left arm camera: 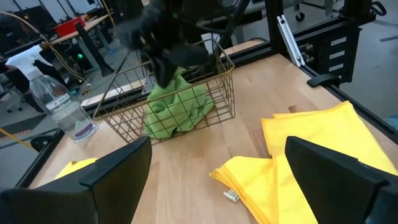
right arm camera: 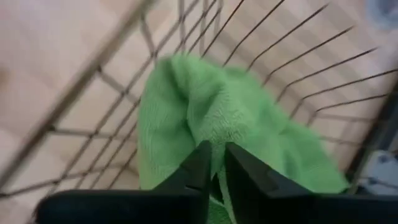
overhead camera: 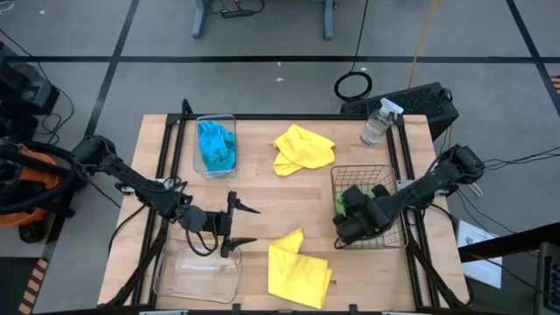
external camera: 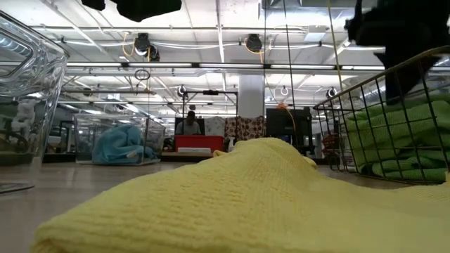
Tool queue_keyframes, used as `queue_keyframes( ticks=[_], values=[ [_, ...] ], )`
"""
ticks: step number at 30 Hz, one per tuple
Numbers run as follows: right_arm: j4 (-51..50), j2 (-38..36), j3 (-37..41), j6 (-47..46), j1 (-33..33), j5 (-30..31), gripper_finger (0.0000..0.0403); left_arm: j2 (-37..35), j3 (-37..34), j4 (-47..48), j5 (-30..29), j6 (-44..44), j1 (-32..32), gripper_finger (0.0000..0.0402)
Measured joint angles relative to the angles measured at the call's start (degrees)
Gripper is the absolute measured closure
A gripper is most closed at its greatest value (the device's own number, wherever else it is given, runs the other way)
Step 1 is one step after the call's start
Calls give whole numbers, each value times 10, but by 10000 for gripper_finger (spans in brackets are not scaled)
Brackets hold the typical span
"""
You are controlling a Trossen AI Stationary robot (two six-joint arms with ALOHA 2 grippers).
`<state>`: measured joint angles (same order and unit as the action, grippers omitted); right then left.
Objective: Sort microfiber towel by color & place in baskets
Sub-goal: Put the green microfiber cloth into the wire basket
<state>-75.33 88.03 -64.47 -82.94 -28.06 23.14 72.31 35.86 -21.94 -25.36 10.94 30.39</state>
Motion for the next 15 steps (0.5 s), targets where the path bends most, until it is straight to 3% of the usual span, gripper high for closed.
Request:
queue_keyframes(
  ticks=[4, 7, 15],
  values=[
    [82, 0, 41, 35, 6, -69, 396, 0, 0, 0, 0, 0, 0, 27],
    [117, 0, 45, 41, -7, -97, 396, 0, 0, 1, 0, 0, 0, 27],
    [73, 0, -22, -19, -57, -98, 395, 0, 0, 2, 0, -2, 0, 27]
  ],
)
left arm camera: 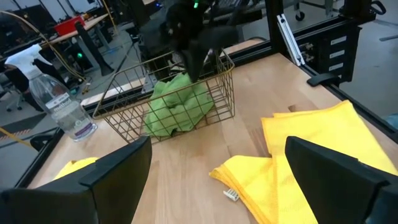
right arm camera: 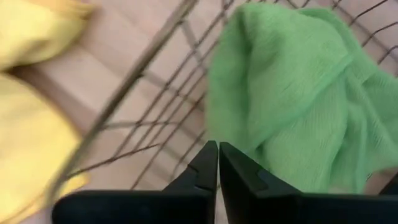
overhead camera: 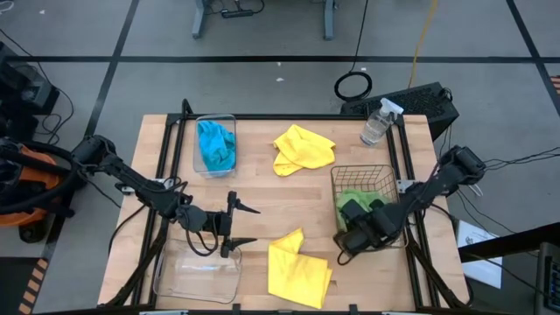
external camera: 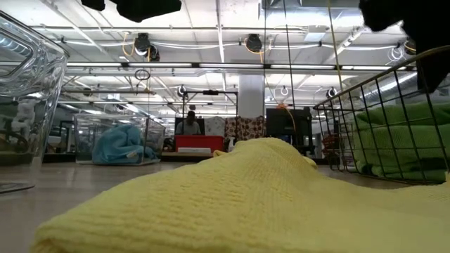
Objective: Sort microfiber towel by color & place in baskets
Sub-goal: Put the green microfiber cloth into the wire basket, then put the bottom yellow microfiber cloth into the bottom transparent bin
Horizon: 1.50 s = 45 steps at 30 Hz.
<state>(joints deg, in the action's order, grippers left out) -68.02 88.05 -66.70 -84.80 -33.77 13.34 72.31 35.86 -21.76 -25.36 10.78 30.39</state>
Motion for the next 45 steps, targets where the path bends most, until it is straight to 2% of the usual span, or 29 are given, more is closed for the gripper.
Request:
queue_keyframes(
  ticks=[4, 9, 12, 13, 15, 18, 21, 25, 30, 35, 39, 42, 45],
  values=[
    [-5, 0, -52, -26, -32, 21, 397, 0, 0, 0, 0, -15, 0, 27],
    [53, 0, -98, 21, -75, 170, 397, 10, 0, -1, 0, -12, -1, 27],
    [131, 5, -97, 82, -87, 263, 397, 20, 0, -10, 0, -15, -8, 27],
    [167, 13, -97, 114, -85, 277, 397, 24, 0, -11, 0, -18, -9, 27],
    [246, 39, -97, 191, -77, 254, 397, 32, 0, -17, 0, -21, -12, 27],
    [363, 91, -98, 293, -60, 161, 394, 35, 0, -12, 0, -29, -12, 27],
    [405, 148, -135, 356, -44, 105, 382, 35, 0, -8, 0, -29, -10, 27],
    [365, 232, -222, 417, -23, 60, 356, 34, 0, -9, 0, -25, -10, 27],
    [266, 326, -347, 479, -6, 47, 311, 34, 0, -2, 0, -26, -9, 27],
    [146, 409, -439, 511, -3, 50, 247, 33, 0, 3, 0, -30, 6, 27],
    [102, 446, -471, 517, -3, 79, 189, 28, 0, 15, -7, -30, 22, 27],
    [96, 463, -471, 525, 4, 69, 154, 27, 0, 15, -22, -30, 33, 27],
    [91, 470, -470, 526, 13, 54, 137, 25, 0, 13, -29, -43, 41, 27]
  ],
)
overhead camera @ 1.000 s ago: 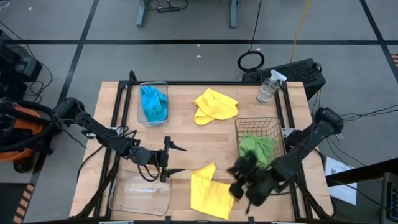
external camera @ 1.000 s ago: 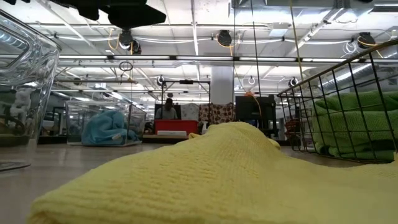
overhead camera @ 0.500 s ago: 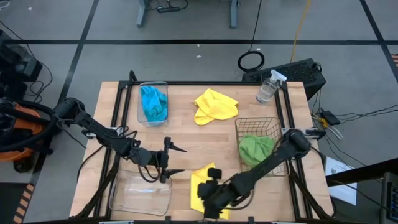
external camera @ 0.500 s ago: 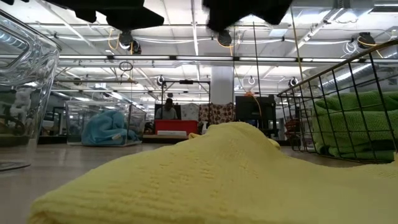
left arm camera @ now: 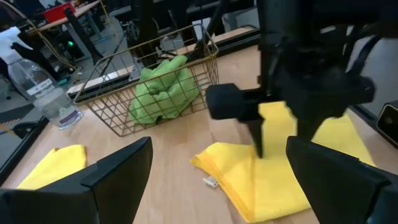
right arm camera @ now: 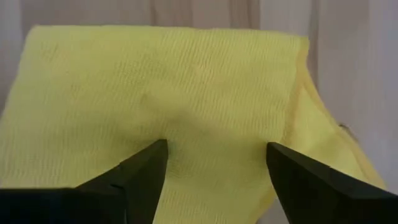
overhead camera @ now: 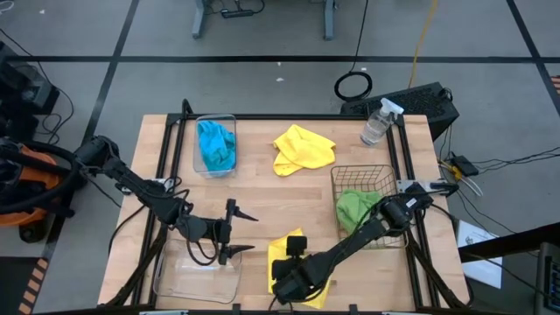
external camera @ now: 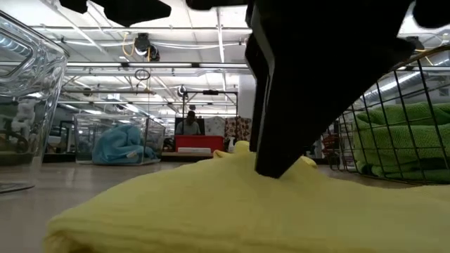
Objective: Sort microfiber towel by color & place in baskets
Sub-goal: Put the bottom yellow microfiber cloth into the bottom transparent bin
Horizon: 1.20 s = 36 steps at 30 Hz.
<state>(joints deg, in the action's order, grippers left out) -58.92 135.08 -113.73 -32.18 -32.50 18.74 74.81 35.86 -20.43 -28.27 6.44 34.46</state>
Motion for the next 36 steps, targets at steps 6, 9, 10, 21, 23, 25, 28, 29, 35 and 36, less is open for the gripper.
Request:
queue_keyframes(
  ticks=[6, 9, 10, 21, 23, 25, 28, 29, 35, 36],
  values=[
    [5, 15, 4, -14, 26, -61, 148, 0, 0, 26, -3, -28, 14, 27],
    [5, 18, 4, -3, 37, -72, 166, 0, 0, 45, -7, -44, 19, 27],
    [9, 22, 3, -1, 42, -72, 176, 0, 0, 47, -8, -47, 20, 27],
    [23, 30, 3, 19, 66, -61, 385, 0, 0, 61, -8, -47, 24, 27],
    [27, 28, 4, 27, 65, -57, 387, 0, 0, 61, -8, -47, 24, 27],
    [30, 23, 5, 31, 60, -46, 386, 0, 0, 61, -8, -47, 24, 27],
    [26, 12, 1, 33, 53, -28, 395, 0, 0, 60, -8, -47, 24, 27],
    [25, 5, -2, 34, 50, -20, 397, 0, 0, 58, -8, -47, 24, 27],
    [26, -49, -10, 45, 20, 119, 398, 0, 0, 37, -8, -46, 24, 27],
    [25, -54, -10, 48, 15, 141, 398, 0, 0, 34, -8, -45, 24, 27]
  ],
)
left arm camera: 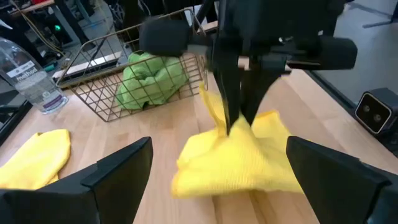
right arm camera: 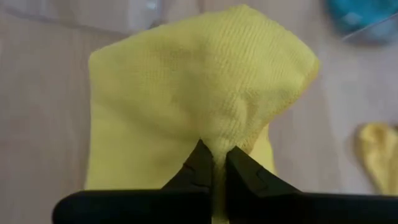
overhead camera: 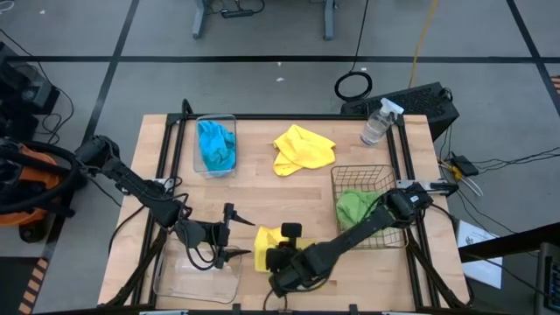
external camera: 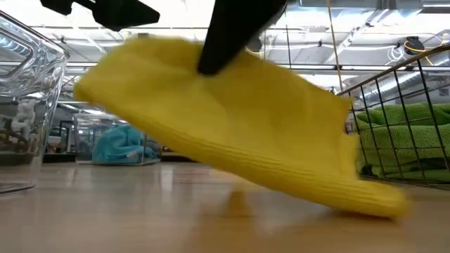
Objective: Sort microfiber towel by color & place in baskets
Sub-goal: Put the bottom yellow microfiber cloth into the bottom transparent bin
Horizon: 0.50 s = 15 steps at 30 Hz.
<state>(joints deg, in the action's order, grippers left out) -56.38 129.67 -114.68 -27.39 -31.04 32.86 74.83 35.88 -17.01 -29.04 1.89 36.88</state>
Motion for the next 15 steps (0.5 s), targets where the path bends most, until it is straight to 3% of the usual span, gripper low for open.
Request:
queue_keyframes(
  ticks=[9, 15],
  values=[
    [-7, -52, 0, 4, -36, 127, 400, 0, 0, -30, 0, 16, 0, 27],
    [-2, -49, 0, -46, -54, 180, 399, 0, 0, -89, 14, 33, 3, 27]
  ],
)
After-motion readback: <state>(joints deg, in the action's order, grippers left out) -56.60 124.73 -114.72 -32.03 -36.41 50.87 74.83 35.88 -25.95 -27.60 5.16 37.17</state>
